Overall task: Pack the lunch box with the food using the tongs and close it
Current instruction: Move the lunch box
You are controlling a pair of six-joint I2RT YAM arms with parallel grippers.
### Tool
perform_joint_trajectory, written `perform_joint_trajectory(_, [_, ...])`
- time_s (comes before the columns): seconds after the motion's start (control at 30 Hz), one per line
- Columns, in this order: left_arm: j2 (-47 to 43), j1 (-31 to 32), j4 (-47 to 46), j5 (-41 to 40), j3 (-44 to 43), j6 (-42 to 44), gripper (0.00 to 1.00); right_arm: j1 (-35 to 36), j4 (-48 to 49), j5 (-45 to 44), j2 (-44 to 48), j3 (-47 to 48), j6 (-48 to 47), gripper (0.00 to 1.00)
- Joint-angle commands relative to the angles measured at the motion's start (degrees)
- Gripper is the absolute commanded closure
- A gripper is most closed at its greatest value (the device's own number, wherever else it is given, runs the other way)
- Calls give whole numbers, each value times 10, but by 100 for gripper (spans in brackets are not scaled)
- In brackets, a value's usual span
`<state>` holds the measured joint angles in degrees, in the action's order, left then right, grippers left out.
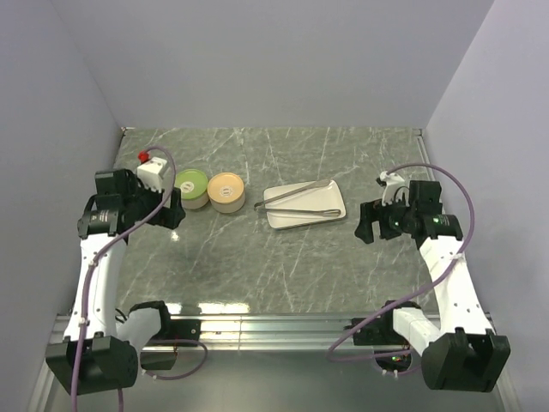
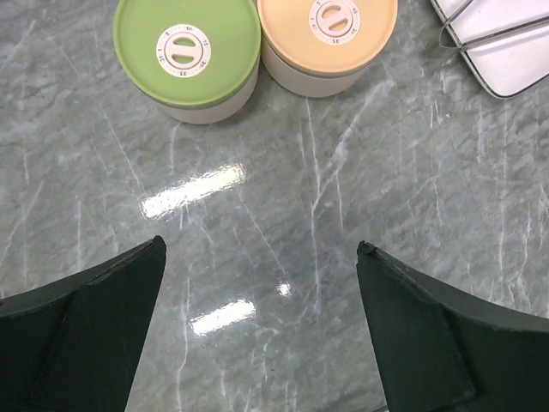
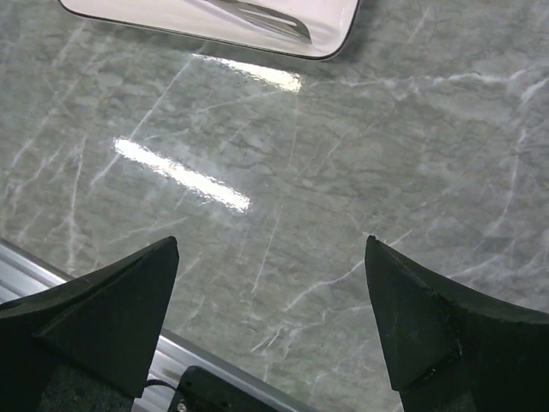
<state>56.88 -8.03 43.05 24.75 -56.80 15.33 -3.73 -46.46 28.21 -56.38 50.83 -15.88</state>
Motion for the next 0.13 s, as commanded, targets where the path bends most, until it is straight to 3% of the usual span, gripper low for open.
perform_joint_trajectory(0.0, [-24, 2, 5, 1, 0, -2, 1, 7, 30, -21, 18, -9, 3, 4])
perform_joint_trajectory(0.1, [-35, 2, 2, 7, -7, -1, 0, 8, 34, -20, 29, -3, 7, 3])
